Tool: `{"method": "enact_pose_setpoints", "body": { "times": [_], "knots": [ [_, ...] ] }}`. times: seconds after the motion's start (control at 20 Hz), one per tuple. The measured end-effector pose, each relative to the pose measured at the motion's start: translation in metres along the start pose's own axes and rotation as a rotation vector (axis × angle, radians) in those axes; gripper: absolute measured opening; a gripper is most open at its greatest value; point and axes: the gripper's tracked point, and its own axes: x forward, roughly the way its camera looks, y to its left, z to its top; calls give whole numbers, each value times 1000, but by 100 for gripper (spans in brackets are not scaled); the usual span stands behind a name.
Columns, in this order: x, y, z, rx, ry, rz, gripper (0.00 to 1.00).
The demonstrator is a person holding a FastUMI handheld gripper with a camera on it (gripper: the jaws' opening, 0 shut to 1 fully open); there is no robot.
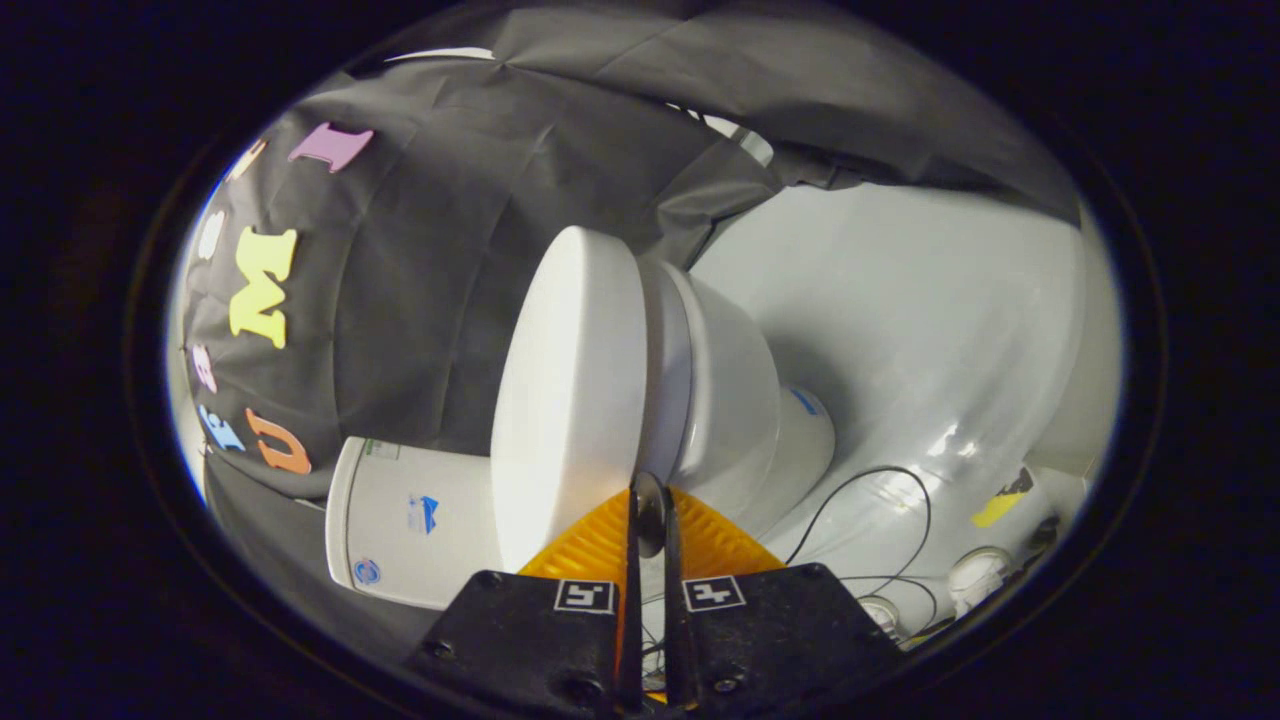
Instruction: Open the toilet lid.
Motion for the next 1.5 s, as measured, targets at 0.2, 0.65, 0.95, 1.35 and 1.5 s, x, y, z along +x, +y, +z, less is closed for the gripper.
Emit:
{"method": "enact_pose_setpoints", "body": {
  "times": [0.2,0.65,0.95,1.35,1.5],
  "knots": [
    [-1,1,-1,-62,-13,-38,8],
    [-13,26,6,-42,-24,-26,6],
    [-25,52,9,-114,-61,8,4],
    [-38,80,6,-201,-111,-6,4],
    [-42,90,5,-220,-121,-11,4]
  ]
}}
